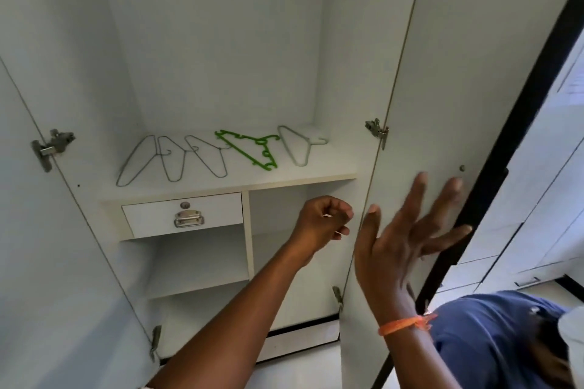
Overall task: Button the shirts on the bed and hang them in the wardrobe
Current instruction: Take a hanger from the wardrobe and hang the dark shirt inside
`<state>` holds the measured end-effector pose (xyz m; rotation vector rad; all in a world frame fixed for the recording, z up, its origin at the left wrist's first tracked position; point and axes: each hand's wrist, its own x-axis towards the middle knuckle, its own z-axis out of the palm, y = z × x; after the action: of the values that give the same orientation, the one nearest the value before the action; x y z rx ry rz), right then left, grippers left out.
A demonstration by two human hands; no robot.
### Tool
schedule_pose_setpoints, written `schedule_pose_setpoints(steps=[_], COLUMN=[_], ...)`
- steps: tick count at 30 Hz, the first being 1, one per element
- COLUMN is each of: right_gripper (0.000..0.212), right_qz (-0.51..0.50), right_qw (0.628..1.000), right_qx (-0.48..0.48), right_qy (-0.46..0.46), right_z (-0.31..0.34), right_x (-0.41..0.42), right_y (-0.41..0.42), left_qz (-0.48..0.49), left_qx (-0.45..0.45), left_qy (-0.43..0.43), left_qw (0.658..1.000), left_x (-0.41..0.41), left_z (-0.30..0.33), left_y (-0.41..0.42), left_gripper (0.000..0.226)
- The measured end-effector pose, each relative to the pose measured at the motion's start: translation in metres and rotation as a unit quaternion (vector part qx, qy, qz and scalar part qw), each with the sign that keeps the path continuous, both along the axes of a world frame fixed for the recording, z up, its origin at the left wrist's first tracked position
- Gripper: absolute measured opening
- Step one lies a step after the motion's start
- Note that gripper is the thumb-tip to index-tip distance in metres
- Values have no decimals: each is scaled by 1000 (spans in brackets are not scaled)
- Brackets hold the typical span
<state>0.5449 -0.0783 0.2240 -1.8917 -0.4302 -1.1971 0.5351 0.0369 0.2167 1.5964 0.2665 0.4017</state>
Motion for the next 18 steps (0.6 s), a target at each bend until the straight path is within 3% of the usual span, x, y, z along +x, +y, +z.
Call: schedule_pose_setpoints(steps=[7, 14, 18], right_gripper=[77, 34, 22], right_qz=[89, 156, 179], right_qw=[989, 970, 953], right_qx=[1, -63, -91], right_qy=[119, 176, 228], right_z=[-10, -10, -23], right_x=[45, 106, 142], right_y=[59, 146, 186], left_qz=[44, 127, 165], left_qx=[17, 37, 94], left_qy=[6, 11, 28], left_qw=[999, 991, 981], left_x=[9, 37, 60], left_z=[-9, -14, -27], left_y=[70, 166, 202], left_gripper=[5, 4, 5])
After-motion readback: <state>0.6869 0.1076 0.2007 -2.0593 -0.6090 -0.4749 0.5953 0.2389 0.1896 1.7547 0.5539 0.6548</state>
